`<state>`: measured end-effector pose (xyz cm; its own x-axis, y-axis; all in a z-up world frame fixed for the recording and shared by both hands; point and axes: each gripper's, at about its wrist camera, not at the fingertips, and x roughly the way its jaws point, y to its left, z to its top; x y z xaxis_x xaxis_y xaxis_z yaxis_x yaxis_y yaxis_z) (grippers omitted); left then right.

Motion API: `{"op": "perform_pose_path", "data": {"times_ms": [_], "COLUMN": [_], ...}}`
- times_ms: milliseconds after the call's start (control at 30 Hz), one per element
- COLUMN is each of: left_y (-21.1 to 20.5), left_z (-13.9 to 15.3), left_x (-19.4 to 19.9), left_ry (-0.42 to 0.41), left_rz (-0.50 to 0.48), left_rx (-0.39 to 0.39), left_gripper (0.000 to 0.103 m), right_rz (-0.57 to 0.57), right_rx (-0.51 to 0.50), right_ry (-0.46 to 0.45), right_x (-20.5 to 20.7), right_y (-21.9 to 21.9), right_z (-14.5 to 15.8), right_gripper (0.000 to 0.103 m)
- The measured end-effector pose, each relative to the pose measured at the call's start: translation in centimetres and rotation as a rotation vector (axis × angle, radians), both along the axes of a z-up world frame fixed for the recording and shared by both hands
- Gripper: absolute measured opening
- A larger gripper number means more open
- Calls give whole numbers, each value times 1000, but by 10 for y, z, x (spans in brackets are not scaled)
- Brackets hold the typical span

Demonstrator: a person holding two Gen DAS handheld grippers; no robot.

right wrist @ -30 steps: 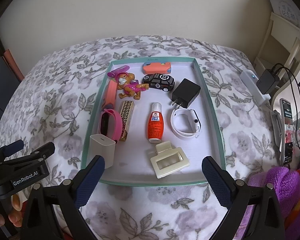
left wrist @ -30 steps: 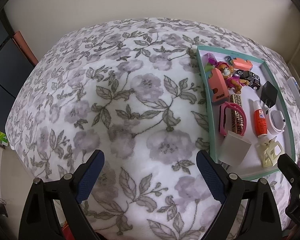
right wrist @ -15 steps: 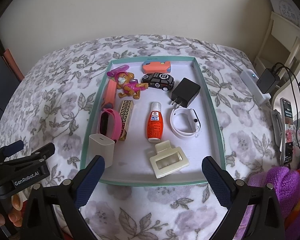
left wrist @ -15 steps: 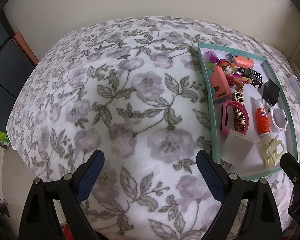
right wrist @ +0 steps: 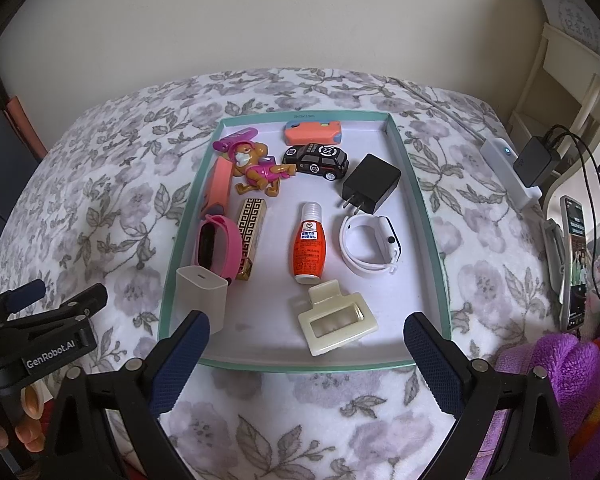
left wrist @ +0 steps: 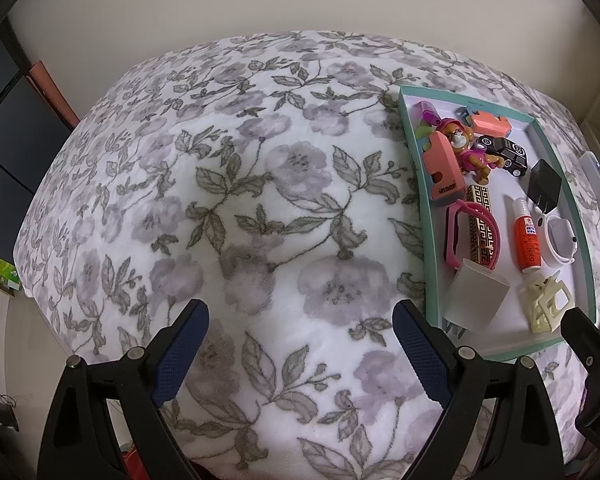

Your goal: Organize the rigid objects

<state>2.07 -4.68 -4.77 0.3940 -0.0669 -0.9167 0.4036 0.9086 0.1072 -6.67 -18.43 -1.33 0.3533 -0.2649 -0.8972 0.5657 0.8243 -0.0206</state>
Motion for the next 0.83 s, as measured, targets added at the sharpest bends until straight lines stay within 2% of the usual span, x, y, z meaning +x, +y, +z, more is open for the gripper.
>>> {"op": "perform_pose_path", "data": {"times_ms": [833], "left_y": [-3], "left_z": [5], "left_x": [-2], "left_ry": [-20], "left_rz": [9], "left_rx": [-8], "left_gripper": [93], "right_rz": [3], "right_rx": [2], "right_ry": [6], "right_x": [0], "right_y": [0], "right_z": [-2], "right_gripper": [100]}}
